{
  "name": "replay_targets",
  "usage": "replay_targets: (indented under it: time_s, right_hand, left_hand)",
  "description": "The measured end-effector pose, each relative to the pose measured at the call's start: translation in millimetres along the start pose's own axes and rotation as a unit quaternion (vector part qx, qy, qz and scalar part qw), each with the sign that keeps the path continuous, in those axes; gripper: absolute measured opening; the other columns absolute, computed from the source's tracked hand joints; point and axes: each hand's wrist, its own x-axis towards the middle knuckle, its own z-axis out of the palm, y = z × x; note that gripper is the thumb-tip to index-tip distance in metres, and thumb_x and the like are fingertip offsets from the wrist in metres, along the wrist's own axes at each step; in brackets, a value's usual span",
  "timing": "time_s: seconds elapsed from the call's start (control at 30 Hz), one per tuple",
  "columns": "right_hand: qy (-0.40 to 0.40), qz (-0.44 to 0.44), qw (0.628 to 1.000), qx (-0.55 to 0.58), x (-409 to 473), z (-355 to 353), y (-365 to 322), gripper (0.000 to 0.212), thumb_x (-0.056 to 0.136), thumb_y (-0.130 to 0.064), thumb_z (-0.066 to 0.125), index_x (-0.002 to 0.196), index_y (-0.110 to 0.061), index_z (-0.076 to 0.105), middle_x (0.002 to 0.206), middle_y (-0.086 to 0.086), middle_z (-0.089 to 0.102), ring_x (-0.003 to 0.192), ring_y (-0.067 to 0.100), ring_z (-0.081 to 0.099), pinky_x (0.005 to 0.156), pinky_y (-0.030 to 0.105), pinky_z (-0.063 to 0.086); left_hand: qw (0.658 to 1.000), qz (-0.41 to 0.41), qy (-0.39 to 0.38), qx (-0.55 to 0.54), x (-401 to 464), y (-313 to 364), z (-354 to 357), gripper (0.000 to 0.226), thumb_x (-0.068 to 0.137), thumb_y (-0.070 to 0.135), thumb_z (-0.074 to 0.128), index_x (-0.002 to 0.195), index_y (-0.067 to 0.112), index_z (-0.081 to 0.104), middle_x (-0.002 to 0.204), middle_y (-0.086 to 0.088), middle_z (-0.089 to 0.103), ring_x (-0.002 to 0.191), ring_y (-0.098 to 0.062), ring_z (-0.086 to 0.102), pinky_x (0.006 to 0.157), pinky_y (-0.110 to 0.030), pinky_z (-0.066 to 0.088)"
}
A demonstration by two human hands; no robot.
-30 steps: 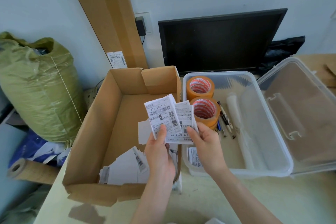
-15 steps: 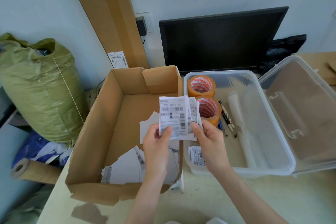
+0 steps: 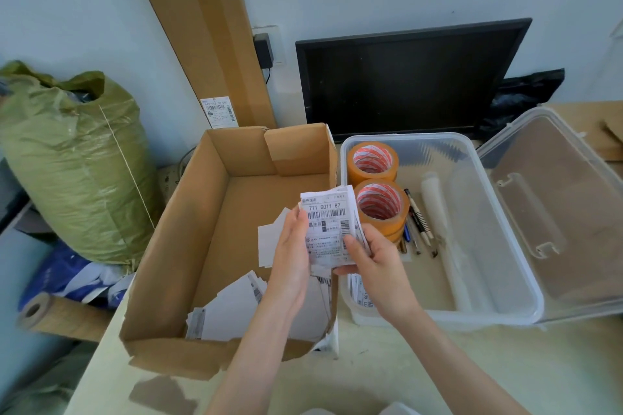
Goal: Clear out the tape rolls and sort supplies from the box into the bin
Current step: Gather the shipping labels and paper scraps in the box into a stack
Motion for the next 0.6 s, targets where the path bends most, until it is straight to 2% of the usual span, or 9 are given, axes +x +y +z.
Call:
replay_targets:
  time_s: [0.03,0.1,0.23,0.33,0.4,0.5,0.6]
  right_hand:
    - [-0.002,0.002,1.0,0.005,0.6,0.3,0.8,0.019,0.098,-0.008,0.048,0.11,-0.017,0.06,0.107,-0.001,0.07,0.094,0.015,0.07,0.064,0.03,0.059]
    - [-0.004,0.003,1.0,0.007,2.6,-0.6,2.7,0.021,0.098,-0.007,0.049,0.114,-0.016,0.059,0.109,0.003,0.07,0.093,0.019,0.07,0.064,0.032,0.059]
    - [-0.036,0.015,0.999,-0.016,4.4,-11.7,-3.1,0.025,0.099,-0.007,0.046,0.12,-0.012,0.057,0.111,0.006,0.07,0.094,0.022,0.07,0.067,0.035,0.059]
    - [-0.073,0.053,0.995,-0.04,8.7,-36.5,-24.6,0.022,0.099,-0.006,0.045,0.112,-0.015,0.061,0.104,-0.001,0.072,0.089,0.015,0.071,0.063,0.027,0.058]
    - [-0.108,0.073,0.987,-0.099,16.7,-61.2,-37.9,0.021,0.099,-0.006,0.046,0.104,-0.015,0.063,0.097,-0.003,0.073,0.083,0.011,0.072,0.06,0.024,0.056]
    - [-0.18,0.134,0.943,-0.247,34.7,-96.7,-41.7,0.018,0.099,-0.007,0.046,0.104,-0.006,0.063,0.098,0.002,0.071,0.085,0.012,0.07,0.067,0.031,0.059]
    - [-0.267,0.194,0.879,-0.344,51.4,-112.6,-27.1,0.018,0.1,-0.01,0.045,0.106,-0.01,0.062,0.105,0.0,0.069,0.093,0.012,0.068,0.068,0.029,0.059]
  left_hand:
    - [0.999,-0.017,-0.001,-0.032,-0.5,-0.3,4.6,0.032,0.102,0.037,0.033,0.123,0.025,0.053,0.111,-0.002,0.069,0.104,-0.019,0.065,0.093,-0.046,0.052]
    - [0.997,-0.04,0.004,-0.071,-2.6,-2.5,12.6,0.03,0.102,0.035,0.034,0.123,0.023,0.052,0.109,-0.004,0.07,0.102,-0.021,0.066,0.092,-0.048,0.052]
    - [0.997,-0.04,0.002,-0.06,-2.2,-5.2,14.9,0.033,0.101,0.038,0.034,0.124,0.025,0.053,0.113,-0.004,0.069,0.105,-0.021,0.065,0.092,-0.047,0.052]
    - [0.999,-0.001,0.033,0.005,2.4,-3.4,8.5,0.028,0.101,0.037,0.037,0.116,0.025,0.057,0.109,0.001,0.068,0.104,-0.014,0.063,0.092,-0.036,0.051]
    - [0.997,0.014,0.061,0.037,6.3,-4.5,0.9,0.024,0.101,0.034,0.04,0.112,0.025,0.059,0.107,0.005,0.067,0.104,-0.01,0.061,0.087,-0.027,0.048]
    - [0.994,0.0,0.099,0.05,9.1,-10.1,-10.0,0.021,0.099,0.03,0.046,0.106,0.021,0.063,0.103,0.004,0.067,0.1,-0.012,0.062,0.086,-0.025,0.047]
    - [0.992,-0.018,0.112,0.064,8.4,-20.0,-15.1,0.021,0.1,0.024,0.046,0.1,0.018,0.066,0.099,0.0,0.067,0.096,-0.015,0.063,0.09,-0.03,0.047]
